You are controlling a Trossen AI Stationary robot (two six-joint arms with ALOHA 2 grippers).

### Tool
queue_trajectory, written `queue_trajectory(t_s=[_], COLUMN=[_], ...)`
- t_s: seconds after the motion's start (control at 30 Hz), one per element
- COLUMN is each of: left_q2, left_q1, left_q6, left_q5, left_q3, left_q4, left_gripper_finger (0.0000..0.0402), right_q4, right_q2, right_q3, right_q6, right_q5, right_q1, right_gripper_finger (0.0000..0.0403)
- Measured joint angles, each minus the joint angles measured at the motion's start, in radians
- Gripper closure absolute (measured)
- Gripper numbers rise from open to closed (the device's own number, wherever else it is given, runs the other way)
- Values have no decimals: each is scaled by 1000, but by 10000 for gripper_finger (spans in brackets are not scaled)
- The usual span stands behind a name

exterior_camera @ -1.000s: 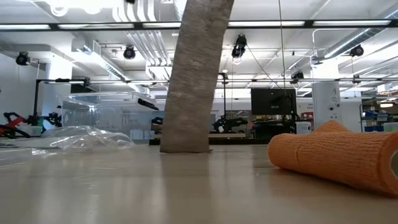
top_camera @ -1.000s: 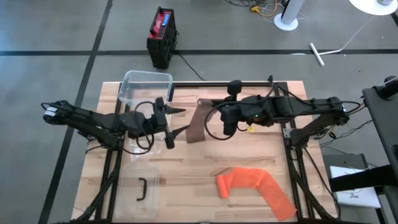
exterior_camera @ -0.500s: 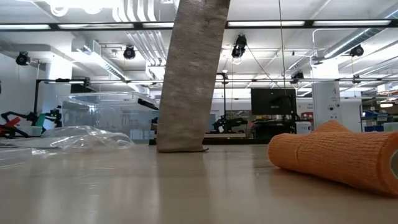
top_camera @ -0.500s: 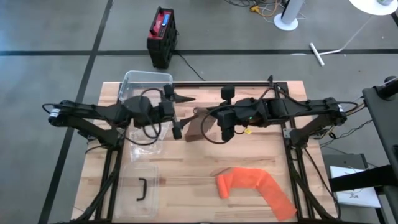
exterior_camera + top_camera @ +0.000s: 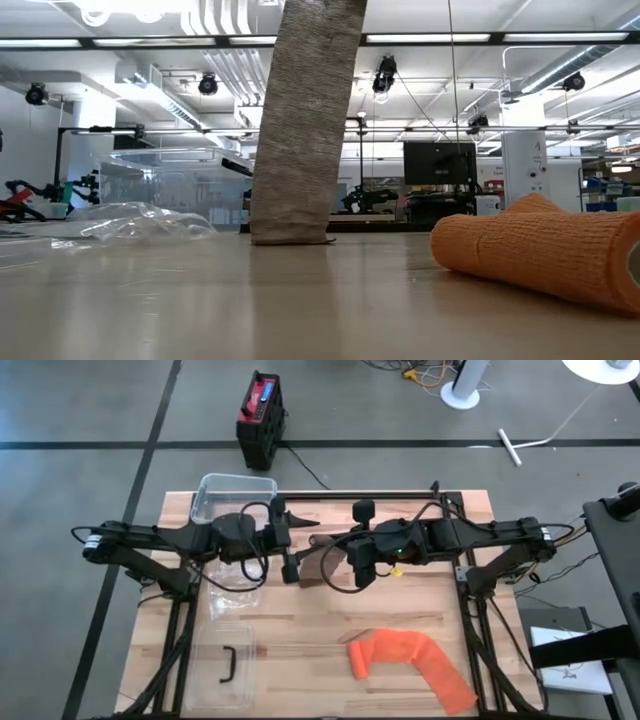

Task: Roll bandage
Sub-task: Roll the brown bandage

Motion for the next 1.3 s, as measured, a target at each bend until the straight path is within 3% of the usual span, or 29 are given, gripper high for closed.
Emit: queue_trajectory(t_s=[0.43, 0.73, 0.87, 1.1, 1.2, 1.3], left_q2=[2, -144, -250, -340, -346, -346], left_q1=[2, -39, -64, -64, -64, -64], left_q6=[19, 6, 11, 15, 14, -5], left_q5=[0, -4, 62, 182, 184, 203], left_q3=[4, -73, -215, -470, -523, -536], left_q4=[-34, 19, 228, 667, 747, 769], left_gripper_finger=[372, 372, 372, 372, 369, 369], right_q4=[44, 52, 91, 471, 616, 637], right_q2=[2, -88, -155, -139, -98, -58], right_q3=[0, 35, -27, -237, -257, -249], right_q6=[21, 90, 255, 462, 535, 545], right_q5=[8, 87, 65, -35, -123, -105], right_q1=[0, 110, 124, 123, 122, 124], right_gripper_finger=[359, 261, 220, 187, 181, 183])
